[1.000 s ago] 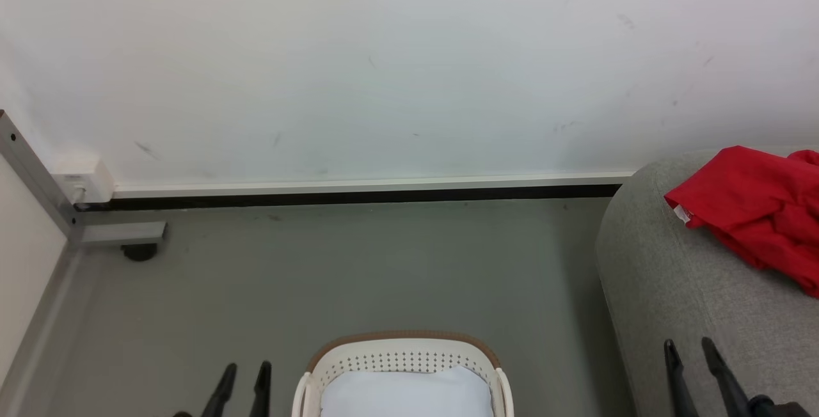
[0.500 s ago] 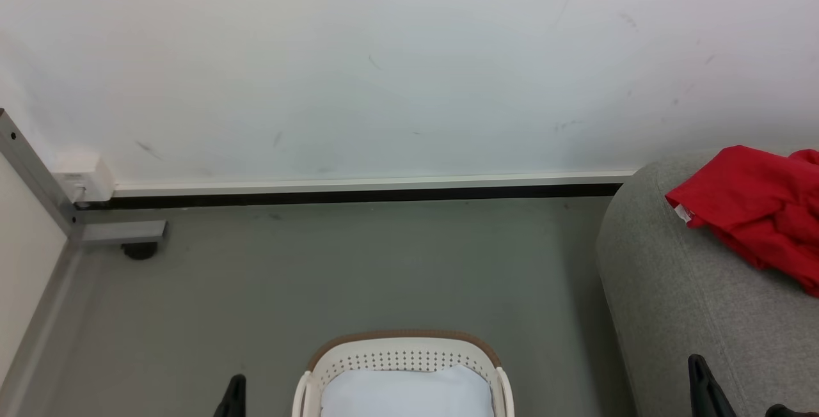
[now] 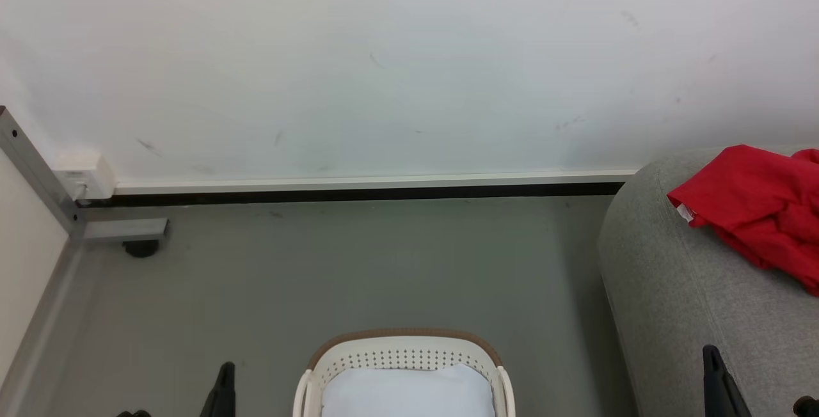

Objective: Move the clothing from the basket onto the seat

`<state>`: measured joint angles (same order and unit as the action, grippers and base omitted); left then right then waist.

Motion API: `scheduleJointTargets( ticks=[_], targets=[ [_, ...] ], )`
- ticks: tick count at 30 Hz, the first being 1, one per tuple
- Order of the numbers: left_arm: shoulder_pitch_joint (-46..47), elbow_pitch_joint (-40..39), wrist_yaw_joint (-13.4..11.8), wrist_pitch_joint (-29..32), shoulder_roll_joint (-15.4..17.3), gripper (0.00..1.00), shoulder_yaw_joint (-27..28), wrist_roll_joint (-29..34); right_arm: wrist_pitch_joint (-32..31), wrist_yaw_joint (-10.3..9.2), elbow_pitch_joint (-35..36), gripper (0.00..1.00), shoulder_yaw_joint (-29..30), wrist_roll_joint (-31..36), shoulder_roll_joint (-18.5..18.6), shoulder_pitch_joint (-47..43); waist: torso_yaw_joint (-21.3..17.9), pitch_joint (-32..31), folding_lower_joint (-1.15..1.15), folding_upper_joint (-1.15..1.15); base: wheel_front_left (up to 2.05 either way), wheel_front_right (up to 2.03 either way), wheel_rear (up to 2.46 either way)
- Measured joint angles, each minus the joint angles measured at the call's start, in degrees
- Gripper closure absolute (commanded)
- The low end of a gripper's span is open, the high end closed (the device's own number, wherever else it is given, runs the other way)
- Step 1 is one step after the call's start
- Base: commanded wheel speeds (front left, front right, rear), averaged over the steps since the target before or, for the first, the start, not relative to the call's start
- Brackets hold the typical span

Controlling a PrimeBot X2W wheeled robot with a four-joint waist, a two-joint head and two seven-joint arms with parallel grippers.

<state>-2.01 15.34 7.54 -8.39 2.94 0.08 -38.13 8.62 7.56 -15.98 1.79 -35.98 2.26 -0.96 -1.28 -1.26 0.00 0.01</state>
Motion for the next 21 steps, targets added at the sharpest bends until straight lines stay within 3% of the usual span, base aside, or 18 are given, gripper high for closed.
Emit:
scheduleJointTargets(
  ticks=[21],
  targets=[
    [2.31, -0.36, 0.00, 4.47, -0.05, 1.00, 1.92, -16.66, -4.48, 0.00, 0.57, 1.00, 1.20, -17.23, 0.24, 2.10, 0.28, 0.31, 0.00, 0.00, 0.00, 0.00, 0.00]
  ],
)
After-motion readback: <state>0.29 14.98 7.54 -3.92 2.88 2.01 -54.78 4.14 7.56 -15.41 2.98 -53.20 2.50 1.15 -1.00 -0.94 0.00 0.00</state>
